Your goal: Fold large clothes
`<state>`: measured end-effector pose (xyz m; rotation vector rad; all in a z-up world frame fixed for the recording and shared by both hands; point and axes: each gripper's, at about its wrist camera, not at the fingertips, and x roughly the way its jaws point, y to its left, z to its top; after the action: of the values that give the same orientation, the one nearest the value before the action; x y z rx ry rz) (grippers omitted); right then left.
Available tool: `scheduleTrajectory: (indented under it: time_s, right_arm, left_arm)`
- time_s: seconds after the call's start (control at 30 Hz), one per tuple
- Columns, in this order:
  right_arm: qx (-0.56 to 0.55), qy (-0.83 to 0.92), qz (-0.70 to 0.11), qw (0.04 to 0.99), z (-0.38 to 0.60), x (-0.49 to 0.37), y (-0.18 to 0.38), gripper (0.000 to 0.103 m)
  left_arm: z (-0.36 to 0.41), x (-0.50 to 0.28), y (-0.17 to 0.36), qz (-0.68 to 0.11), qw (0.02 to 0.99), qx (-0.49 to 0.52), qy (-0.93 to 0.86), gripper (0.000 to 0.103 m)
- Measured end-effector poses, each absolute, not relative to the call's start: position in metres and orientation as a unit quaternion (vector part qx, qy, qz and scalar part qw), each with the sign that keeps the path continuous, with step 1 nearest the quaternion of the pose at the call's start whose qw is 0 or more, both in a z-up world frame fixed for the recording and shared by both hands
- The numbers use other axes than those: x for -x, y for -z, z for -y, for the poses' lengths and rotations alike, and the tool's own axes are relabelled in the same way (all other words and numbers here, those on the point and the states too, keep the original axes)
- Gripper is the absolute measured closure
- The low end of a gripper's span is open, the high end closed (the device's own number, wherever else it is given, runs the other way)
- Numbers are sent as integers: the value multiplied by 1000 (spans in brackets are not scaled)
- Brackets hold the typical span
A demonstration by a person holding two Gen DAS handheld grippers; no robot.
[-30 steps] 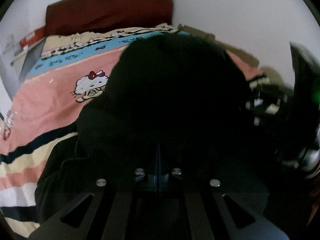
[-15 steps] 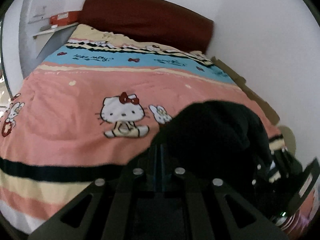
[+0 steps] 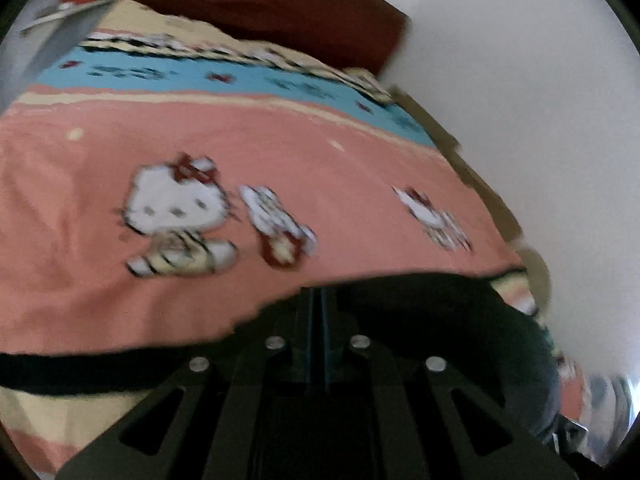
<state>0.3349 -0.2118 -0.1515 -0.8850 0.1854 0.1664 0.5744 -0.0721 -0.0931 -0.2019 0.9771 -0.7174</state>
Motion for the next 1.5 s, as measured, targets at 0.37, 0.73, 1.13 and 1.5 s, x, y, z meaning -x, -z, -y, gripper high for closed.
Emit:
scheduleTrajectory:
  time_s: [0.37, 0.73, 1.13, 1.5]
  right_arm:
    - [381, -124, -172, 900, 232, -279, 170, 74]
    - [233, -107, -243, 936, 296, -263, 114, 25]
    - [19, -142, -410, 901, 311, -443, 97, 27]
    - [116, -211, -470, 849, 263, -271, 151, 30]
  left_arm:
    - [97, -402, 127, -460, 782, -44, 418, 101]
    - [106, -375, 141, -453, 810, -68, 366, 102]
    - [111, -367, 131, -443, 831, -80, 327, 102]
    - [61, -295, 67, -404, 849, -12, 341, 99]
